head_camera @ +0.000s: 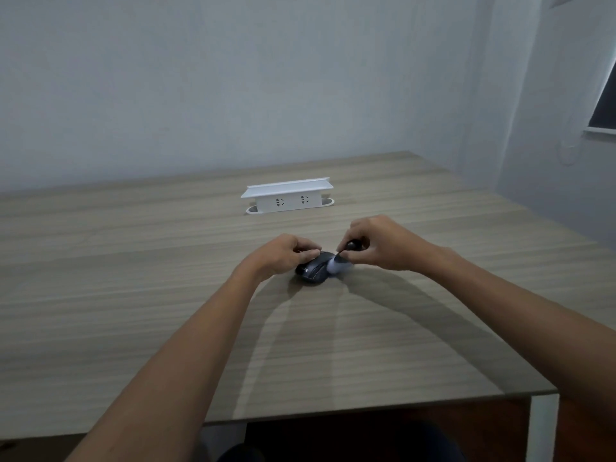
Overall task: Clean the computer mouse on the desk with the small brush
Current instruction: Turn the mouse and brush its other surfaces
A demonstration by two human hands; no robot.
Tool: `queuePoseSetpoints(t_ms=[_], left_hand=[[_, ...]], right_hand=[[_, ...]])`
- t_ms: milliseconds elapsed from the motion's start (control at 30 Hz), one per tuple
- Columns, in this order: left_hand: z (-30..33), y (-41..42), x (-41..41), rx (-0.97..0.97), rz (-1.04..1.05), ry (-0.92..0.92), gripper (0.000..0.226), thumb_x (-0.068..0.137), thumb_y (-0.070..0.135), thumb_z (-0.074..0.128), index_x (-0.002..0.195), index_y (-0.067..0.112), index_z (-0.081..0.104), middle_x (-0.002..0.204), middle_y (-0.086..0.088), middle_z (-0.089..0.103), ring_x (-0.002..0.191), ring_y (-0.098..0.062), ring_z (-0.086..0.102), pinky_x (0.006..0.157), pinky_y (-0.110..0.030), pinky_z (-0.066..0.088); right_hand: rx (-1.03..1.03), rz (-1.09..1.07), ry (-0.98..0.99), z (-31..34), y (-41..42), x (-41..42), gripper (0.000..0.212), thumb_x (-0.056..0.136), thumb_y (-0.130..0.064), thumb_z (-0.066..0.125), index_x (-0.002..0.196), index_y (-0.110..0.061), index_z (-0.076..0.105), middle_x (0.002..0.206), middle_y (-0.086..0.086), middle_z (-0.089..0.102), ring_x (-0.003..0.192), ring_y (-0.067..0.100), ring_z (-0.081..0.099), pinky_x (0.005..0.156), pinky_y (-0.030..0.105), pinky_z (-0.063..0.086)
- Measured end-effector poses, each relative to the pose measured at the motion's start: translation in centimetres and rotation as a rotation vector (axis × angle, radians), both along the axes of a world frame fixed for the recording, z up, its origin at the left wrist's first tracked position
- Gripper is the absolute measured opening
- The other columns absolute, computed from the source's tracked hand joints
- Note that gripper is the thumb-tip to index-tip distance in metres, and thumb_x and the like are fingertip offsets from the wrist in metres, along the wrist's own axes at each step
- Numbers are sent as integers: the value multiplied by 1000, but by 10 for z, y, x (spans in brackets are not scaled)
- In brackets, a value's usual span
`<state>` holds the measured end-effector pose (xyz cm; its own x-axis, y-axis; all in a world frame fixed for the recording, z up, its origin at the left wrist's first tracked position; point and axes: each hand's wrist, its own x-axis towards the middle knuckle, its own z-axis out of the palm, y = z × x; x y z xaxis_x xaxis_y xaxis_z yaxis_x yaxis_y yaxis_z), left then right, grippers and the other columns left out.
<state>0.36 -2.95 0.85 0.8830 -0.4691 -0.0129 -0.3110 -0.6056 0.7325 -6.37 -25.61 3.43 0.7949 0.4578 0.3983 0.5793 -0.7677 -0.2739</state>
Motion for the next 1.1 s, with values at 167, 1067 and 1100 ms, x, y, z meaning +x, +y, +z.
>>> queuePoseSetpoints(t_ms=[167, 1067, 1100], left_hand=[[0, 1, 2, 2, 2, 6, 30, 99, 19, 60, 126, 10, 69, 122, -6, 71, 118, -19, 63, 104, -28, 46], [4, 8, 9, 126, 44, -98, 29, 100, 25, 57, 125, 17, 69, 119, -2, 70, 110, -18, 63, 95, -27, 44], [4, 9, 9, 123, 48, -95, 30, 100, 24, 57, 126, 16, 69, 119, -1, 70, 110, -17, 62, 95, -26, 44]], right_hand=[[-44, 60, 9, -3, 7, -4, 11, 83, -22, 75, 92, -18, 81, 76, -9, 64, 65, -1, 54, 63, 11, 36], [149, -203, -115, -19, -16, 9, 12, 87, -24, 73, 95, -18, 79, 78, -5, 61, 69, 6, 53, 64, 18, 40], [155, -227, -131, -22, -17, 11, 13, 87, -23, 72, 96, -16, 79, 79, -3, 61, 70, 9, 54, 65, 21, 42]])
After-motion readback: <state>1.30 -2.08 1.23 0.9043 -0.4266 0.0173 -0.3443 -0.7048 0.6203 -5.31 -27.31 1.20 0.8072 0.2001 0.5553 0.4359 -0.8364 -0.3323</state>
